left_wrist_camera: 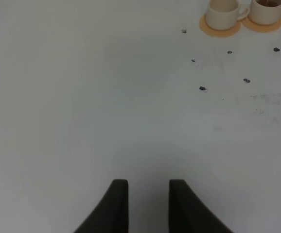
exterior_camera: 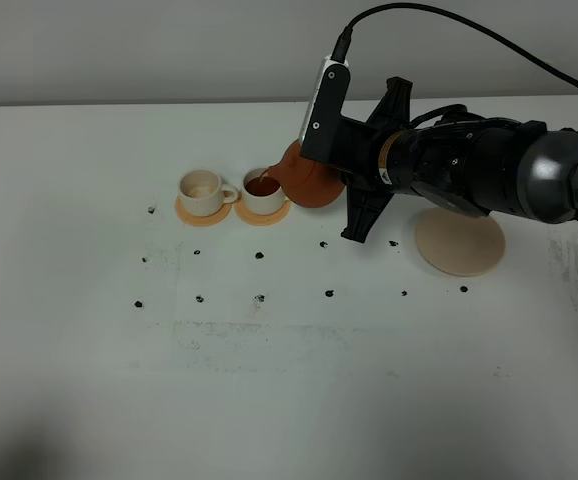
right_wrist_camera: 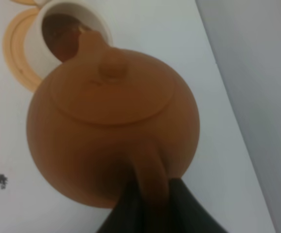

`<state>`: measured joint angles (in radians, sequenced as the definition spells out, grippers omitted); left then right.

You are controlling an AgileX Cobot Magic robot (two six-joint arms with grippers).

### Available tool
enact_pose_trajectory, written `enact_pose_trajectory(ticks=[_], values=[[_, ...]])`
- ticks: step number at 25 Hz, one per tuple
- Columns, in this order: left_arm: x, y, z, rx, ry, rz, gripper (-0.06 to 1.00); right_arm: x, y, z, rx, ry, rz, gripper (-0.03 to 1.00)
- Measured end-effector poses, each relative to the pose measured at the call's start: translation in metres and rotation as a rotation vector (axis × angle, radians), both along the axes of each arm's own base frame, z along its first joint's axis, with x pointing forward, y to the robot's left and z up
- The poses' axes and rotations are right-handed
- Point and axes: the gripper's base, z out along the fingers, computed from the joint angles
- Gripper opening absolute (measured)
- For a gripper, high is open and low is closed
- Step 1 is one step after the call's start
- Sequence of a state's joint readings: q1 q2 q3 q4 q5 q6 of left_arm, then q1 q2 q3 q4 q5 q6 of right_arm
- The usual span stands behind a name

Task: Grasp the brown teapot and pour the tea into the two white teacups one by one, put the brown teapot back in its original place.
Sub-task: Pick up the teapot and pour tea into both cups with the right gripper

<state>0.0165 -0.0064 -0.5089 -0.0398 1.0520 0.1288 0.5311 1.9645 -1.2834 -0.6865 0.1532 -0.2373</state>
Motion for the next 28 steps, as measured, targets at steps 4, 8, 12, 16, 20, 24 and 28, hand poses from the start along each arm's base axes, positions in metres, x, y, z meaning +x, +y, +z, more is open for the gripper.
enact_pose_trajectory(ticks=[4,8,12,16,20,24,28], values=[[0.0000,0.0000,0.0000,0.000,0.000,0.000,0.22,0.0001,0.0001,0.0002,-0.003,-0.004,0.005,0.09],[0.0000,0.0000,0.0000,0.000,0.000,0.000,0.22,0.0003,0.0002,0.0004,-0.014,-0.012,0.016,0.09],[0.0000,0.0000,0.0000,0.000,0.000,0.000,0.22,0.0004,0.0001,0.0005,-0.022,-0.017,0.022,0.09],[0.0000,0.0000,0.0000,0.000,0.000,0.000,0.22,0.0006,0.0000,0.0006,-0.034,-0.024,0.032,0.09],[0.0000,0.0000,0.0000,0.000,0.000,0.000,0.22,0.0006,0.0000,0.0007,-0.039,-0.028,0.036,0.09],[0.0000,0.0000,0.0000,0.000,0.000,0.000,0.22,0.0008,0.0000,0.0009,-0.053,-0.036,0.048,0.09],[0.0000,0.0000,0.0000,0.000,0.000,0.000,0.22,0.0009,-0.0001,0.0009,-0.058,-0.039,0.052,0.09]])
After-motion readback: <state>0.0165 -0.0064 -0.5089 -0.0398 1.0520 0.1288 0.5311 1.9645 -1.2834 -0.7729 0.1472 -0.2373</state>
